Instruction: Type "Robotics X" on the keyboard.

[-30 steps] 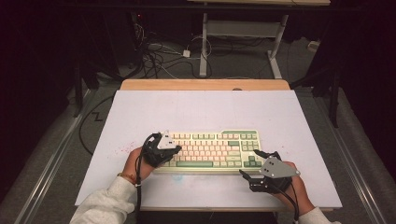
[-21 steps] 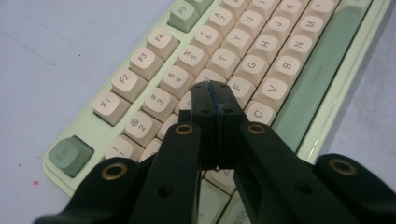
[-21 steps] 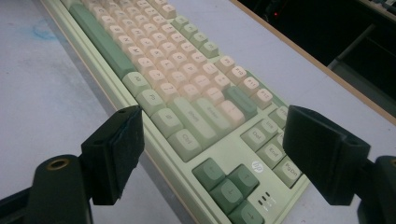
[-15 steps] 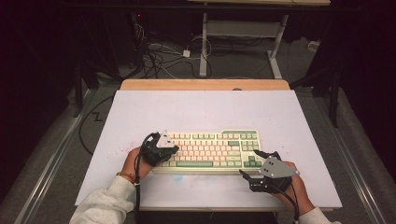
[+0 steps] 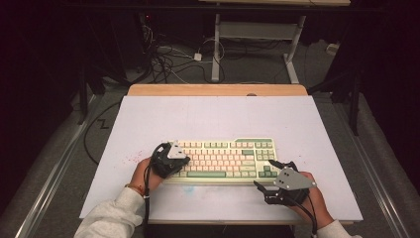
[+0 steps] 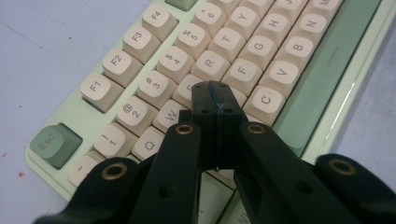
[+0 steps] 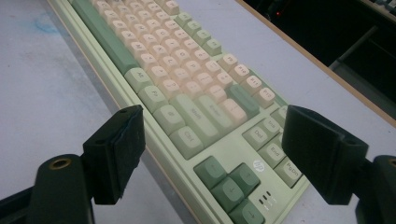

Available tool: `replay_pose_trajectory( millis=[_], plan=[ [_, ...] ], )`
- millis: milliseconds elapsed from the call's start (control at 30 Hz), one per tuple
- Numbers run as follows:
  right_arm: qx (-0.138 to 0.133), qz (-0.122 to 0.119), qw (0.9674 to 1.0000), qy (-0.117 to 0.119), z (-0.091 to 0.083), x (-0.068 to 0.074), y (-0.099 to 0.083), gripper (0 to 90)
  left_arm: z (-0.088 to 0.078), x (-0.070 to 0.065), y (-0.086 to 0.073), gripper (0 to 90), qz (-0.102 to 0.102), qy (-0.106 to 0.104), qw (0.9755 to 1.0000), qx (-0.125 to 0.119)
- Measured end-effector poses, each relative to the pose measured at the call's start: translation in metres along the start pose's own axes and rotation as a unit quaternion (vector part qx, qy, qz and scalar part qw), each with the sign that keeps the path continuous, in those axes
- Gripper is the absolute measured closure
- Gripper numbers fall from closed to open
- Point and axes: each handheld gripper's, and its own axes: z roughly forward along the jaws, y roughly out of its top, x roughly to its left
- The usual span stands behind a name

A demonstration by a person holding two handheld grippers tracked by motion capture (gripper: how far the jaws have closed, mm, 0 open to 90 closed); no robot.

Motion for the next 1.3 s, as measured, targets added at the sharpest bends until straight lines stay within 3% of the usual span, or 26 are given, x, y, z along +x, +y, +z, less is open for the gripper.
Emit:
replay_pose_trajectory(
  millis=[900, 1167, 1300],
  plan=[
    [0.000, -0.001, 1.0000, 0.001, 0.000, 0.000, 0.000, 22.2, -0.021, -0.005, 0.002, 83.2, 0.010, 0.022, 0.9984, -0.051],
    [0.001, -0.002, 1.0000, 0.002, 0.000, 0.000, 0.000, 22.1, -0.025, -0.007, 0.002, 74.3, 0.012, 0.023, 0.9967, -0.076],
    [0.002, -0.004, 1.0000, 0.002, 0.000, 0.001, 0.000, 22.1, -0.025, -0.010, 0.003, 64.6, 0.019, 0.029, 0.9960, -0.082]
  ],
)
